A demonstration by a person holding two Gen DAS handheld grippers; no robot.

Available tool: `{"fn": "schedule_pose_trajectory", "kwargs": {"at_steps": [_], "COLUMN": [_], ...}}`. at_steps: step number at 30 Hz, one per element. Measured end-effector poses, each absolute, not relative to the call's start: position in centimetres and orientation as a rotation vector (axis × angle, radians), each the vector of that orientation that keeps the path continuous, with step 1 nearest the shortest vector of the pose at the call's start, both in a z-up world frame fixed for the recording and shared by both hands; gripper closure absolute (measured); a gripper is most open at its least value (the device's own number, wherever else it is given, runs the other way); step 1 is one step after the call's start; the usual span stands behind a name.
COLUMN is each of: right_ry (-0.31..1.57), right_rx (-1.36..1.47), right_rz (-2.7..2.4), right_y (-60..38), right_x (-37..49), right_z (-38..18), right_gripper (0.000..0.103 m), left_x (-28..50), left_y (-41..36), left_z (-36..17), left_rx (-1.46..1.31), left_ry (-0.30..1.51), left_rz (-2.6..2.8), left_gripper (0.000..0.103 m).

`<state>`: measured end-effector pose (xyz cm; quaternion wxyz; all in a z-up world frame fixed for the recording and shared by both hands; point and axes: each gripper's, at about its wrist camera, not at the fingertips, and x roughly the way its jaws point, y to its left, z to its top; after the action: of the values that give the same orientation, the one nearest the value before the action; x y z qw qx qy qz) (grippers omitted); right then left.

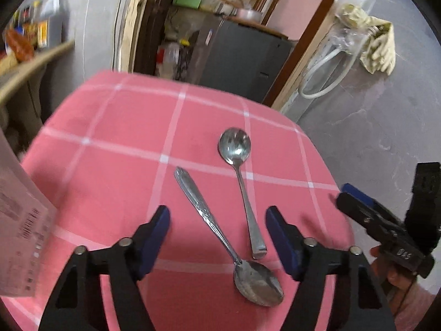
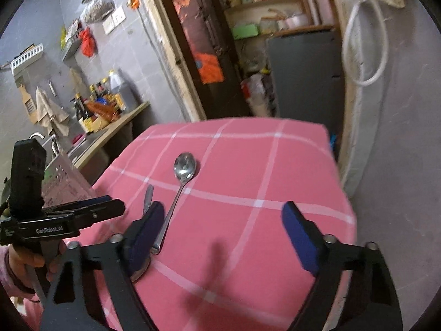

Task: Organize utensils
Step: 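Move both grippers back over the two remaining spoons, then close the left gripper on the ornate-handled spoon while the right grasps the other spoon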

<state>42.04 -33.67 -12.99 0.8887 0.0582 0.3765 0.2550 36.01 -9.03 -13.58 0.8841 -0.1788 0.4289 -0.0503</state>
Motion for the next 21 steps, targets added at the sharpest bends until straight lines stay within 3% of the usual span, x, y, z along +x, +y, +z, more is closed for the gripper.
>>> {"fn": "schedule_pose_trajectory", "kwargs": {"at_steps": [6,12,15,21], "right_ry": [0.865,0.922,0.945,0.986], "right_rx": [0.122,0.109,0.085,0.08], "right_rz": [0.61,0.682,0.705,0.746], "right_y": [-31.5,-29.1,-27.9,-25.7], "right_x": [44.1,46.6,47.7,50.3], "right_z": [-15.1,-16.2,-16.6,-17.0], "right_gripper": [0.046,0.059,0.061,0.063], "left_x": [37.3,38.2,38.8,39.6], "left_y": [-8.9,-9.3,-9.4,-9.1], "left_z": [-16.0,-16.1,-15.8,-15.7], "left_rx": [-0.478,-0.435,-0.406,-0.368], "left_ry": [0.975,0.972,0.986,0.997], "left_rz": [-0.117,-0.101,-0.099,-0.069], "left_gripper": [0.06,0.064,0.067,0.087]}}
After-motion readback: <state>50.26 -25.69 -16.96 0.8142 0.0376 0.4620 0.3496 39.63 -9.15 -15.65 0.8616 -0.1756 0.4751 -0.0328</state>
